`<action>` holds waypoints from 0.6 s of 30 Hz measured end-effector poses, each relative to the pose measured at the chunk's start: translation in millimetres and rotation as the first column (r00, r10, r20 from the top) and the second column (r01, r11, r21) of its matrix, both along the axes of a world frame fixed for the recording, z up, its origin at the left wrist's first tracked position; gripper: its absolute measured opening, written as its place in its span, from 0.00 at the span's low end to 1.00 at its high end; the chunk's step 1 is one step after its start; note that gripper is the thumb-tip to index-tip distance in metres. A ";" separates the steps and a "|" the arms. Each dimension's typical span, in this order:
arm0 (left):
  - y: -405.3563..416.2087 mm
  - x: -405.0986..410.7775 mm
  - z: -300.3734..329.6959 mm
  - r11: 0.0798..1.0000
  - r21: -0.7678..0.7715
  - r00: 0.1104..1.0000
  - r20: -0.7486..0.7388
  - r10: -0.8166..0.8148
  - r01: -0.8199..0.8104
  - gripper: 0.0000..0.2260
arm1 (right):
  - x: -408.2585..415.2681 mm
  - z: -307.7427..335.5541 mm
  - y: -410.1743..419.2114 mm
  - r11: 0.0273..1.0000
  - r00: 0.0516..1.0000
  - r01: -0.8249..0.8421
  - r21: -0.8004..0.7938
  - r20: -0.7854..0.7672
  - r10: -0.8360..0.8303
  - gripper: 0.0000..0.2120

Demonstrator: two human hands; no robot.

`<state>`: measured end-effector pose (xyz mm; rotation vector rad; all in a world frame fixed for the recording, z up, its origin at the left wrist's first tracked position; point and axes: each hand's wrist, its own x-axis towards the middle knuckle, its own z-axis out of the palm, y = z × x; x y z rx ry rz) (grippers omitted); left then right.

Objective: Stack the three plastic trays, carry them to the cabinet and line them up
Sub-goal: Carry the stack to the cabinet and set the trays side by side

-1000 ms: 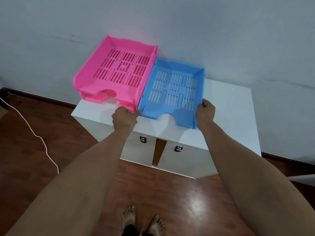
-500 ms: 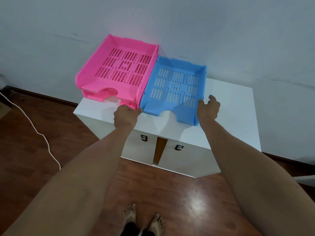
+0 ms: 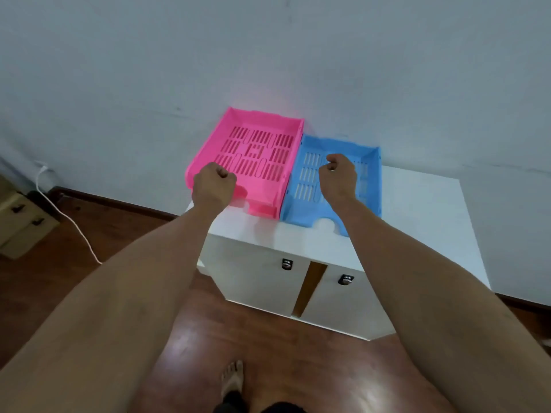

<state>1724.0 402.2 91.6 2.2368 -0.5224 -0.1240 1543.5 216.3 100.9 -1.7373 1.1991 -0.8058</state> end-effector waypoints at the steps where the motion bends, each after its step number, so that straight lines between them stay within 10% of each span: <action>1: 2.2 11.6 1.2 1.000 0.010 1.000 0.026 0.003 -0.003 0.05 | 8.3 1.7 1.2 1.000 1.000 -0.009 0.016 -0.002 0.009 0.19; 10: -1.3 113.4 -0.5 0.979 0.190 0.994 0.058 -0.091 0.078 0.22 | 79.5 -7.7 17.1 0.987 0.992 -0.068 0.146 -0.092 0.082 0.27; 18: -11.4 153.4 -29.5 0.964 0.167 0.975 -0.120 -0.188 0.207 0.13 | 116.5 -38.1 39.5 0.988 0.975 0.019 0.153 -0.221 0.015 0.17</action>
